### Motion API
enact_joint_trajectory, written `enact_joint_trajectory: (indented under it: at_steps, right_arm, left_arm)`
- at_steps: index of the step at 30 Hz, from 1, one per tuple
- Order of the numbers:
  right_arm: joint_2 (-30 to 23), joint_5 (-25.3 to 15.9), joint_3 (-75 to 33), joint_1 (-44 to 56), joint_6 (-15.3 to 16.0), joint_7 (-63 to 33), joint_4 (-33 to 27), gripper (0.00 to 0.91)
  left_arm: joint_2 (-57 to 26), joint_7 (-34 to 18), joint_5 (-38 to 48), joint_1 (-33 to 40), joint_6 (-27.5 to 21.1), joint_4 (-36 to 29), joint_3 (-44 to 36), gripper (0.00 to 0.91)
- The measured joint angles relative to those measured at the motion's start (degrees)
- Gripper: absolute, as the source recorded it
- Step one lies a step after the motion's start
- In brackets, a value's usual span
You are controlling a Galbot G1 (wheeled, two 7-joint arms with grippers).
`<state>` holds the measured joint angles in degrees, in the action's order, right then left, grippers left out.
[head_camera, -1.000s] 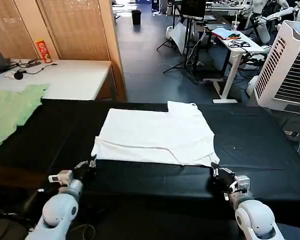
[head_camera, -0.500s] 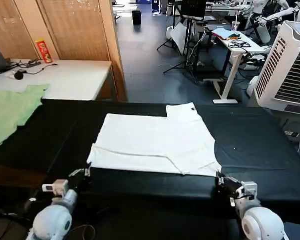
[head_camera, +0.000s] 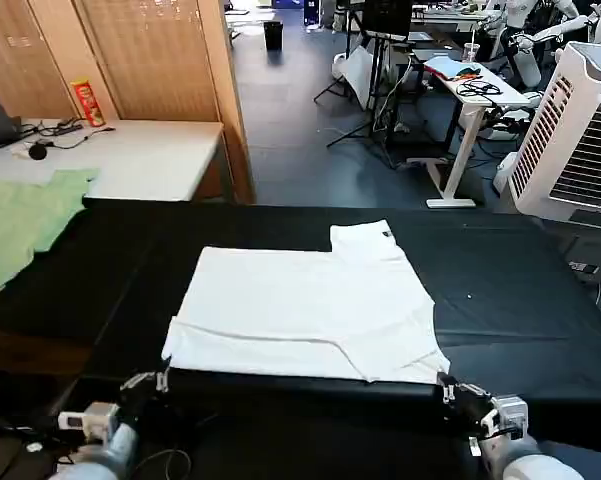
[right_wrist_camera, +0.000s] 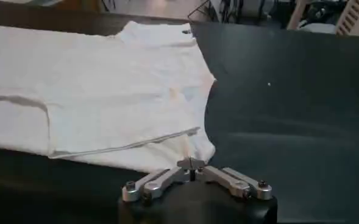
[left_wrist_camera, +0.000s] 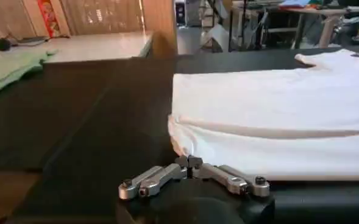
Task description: Fold and organize the clothes.
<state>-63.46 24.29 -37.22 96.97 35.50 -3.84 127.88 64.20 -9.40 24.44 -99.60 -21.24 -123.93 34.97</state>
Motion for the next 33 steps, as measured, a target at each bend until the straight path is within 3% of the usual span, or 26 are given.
enact_joint_trajectory:
  at_steps: [2,11,17,21,26,33]
  right_arm:
    - [0.22,0.02,-0.21,0.42,0.47,-0.01,0.66,0.878]
    - [0.97,1.11,-1.84,1.30,0.90,0.23,4.90,0.878]
    - [2.88,4.41,-2.34,-3.29,-4.14,0.17,4.15,0.878]
    - [4.55,4.44,0.43,-12.55,-5.93,0.14,-1.97,0.878]
    - [4.70,3.47,6.70,-26.46,-6.71,-1.05,-12.18,0.878]
    - [1.89,0.92,17.75,-47.14,-6.94,-1.87,-31.30,0.878]
  left_arm:
    - [0.11,-1.13,-0.10,-0.59,-0.30,-0.48,0.15,0.878]
    - [0.22,-3.42,-1.12,-1.16,-1.49,-1.96,1.35,0.878]
    - [-0.07,-3.92,-0.79,0.41,-4.09,-3.00,2.17,0.878]
    - [-1.04,-3.20,2.31,3.14,-4.15,-3.30,2.42,0.878]
    - [-1.20,-2.73,6.37,12.72,-6.55,-0.26,0.45,0.878]
    - [-3.29,-1.66,12.21,30.32,-6.82,12.20,-4.23,0.878]
